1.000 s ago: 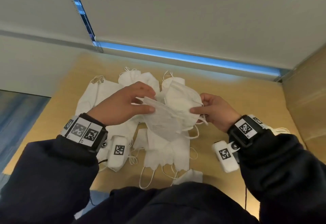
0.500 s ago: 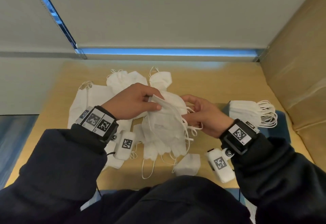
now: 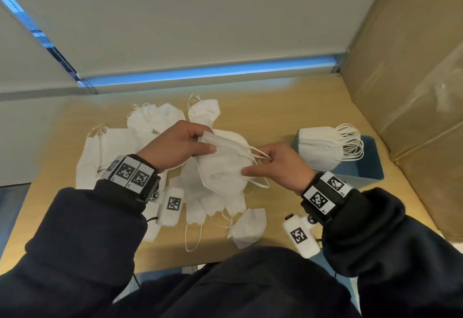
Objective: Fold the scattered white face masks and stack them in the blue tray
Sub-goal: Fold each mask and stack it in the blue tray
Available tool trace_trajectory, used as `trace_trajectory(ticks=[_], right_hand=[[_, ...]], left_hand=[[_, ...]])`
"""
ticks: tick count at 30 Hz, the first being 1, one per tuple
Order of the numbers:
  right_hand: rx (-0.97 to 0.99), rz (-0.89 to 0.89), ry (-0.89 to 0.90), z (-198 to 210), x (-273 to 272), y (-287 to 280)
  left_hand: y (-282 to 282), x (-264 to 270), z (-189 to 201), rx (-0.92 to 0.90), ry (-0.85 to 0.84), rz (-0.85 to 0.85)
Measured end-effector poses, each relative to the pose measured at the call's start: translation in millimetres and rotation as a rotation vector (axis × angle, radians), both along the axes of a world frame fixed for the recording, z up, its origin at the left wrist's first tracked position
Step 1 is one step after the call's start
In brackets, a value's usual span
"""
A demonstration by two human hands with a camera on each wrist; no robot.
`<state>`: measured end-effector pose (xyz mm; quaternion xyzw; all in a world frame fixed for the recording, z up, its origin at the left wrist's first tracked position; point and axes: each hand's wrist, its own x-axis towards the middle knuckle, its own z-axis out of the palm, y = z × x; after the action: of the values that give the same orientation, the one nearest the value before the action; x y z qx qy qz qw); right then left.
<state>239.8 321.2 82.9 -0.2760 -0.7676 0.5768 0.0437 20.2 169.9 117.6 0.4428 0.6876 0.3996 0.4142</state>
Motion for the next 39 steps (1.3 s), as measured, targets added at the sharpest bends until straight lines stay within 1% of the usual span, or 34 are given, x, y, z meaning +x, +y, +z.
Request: trace_trajectory(ticks=[2, 5, 6, 7, 9, 10, 11, 12, 14, 15, 18, 19, 22, 23, 25, 28, 31, 34, 37, 39], right_hand=[[-0.111, -0.036, 0.049, -1.3, 6.8, 5.5], [-0.267, -0.191, 0.082, -4.8, 17.3, 19.8], [-0.358, -0.252, 0.107, -5.4, 20.4, 25.4], [-0.494, -0.298, 0.147, -4.7, 23.7, 30.7], [-0.851, -0.409, 0.242, -2.0, 29.6, 37.8], [-0.941, -0.442, 0.268, -1.0, 32.6, 41.0], [-0.939, -0.452, 0.277, -0.5, 35.9, 44.6], [-0.844, -0.444, 0.257, -0.9, 39.3, 49.1], [-0.500, -0.372, 0.158, 1.4, 47.4, 59.3], [-0.376, -0.345, 0.122, 4.6, 52.5, 66.4], [-0.191, -0.389, 0.082, 18.6, 71.2, 94.3], [-0.144, -0.395, 0.084, 25.4, 76.7, 103.0], [0.000, -0.411, 0.106, 37.3, 90.0, 129.2], [0.037, -0.406, 0.110, 40.0, 94.3, 137.7], [0.061, -0.369, 0.087, 42.3, 103.7, 153.4], [0.116, -0.285, -0.012, 34.5, 118.0, 170.5], [0.224, -0.264, -0.132, 13.9, 131.3, 181.6], [0.296, -0.286, -0.221, -11.3, 142.3, 184.0], [0.366, -0.254, -0.289, -28.6, 146.8, 179.8], [0.452, -0.207, -0.353, -35.0, 147.3, 177.3]], left_hand=[[6.5, 3.4, -2.4, -0.013, 0.013, -0.016], [14.2, 7.6, -12.0, -0.038, 0.053, -0.034], [16.4, 10.3, -16.1, -0.048, 0.072, -0.037], [19.0, 13.9, -20.4, -0.055, 0.078, -0.029], [26.1, 21.6, -26.8, -0.051, 0.038, 0.001], [30.8, 25.2, -29.6, -0.039, 0.009, 0.017], [36.0, 28.8, -32.2, -0.021, -0.018, 0.033], [41.7, 31.8, -33.8, -0.002, -0.033, 0.043], [53.8, 39.4, -33.5, 0.035, -0.038, 0.028], [60.2, 43.9, -31.9, 0.053, -0.027, 0.009], [82.0, 57.7, -26.2, 0.108, 0.104, -0.025], [89.7, 62.9, -24.7, 0.125, 0.171, -0.024], [115.9, 82.9, -21.1, 0.220, 0.460, 0.013], [125.4, 89.9, -21.3, 0.260, 0.500, 0.029], [143.8, 104.0, -23.0, 0.326, 0.514, 0.045], [167.1, 124.1, -31.6, 0.372, 0.550, 0.014], [180.2, 139.2, -48.1, 0.307, 0.572, -0.074], [185.6, 148.1, -71.6, 0.220, 0.622, -0.168], [186.5, 151.6, -91.2, 0.188, 0.672, -0.174], [186.9, 152.6, -100.3, 0.180, 0.719, -0.182]])
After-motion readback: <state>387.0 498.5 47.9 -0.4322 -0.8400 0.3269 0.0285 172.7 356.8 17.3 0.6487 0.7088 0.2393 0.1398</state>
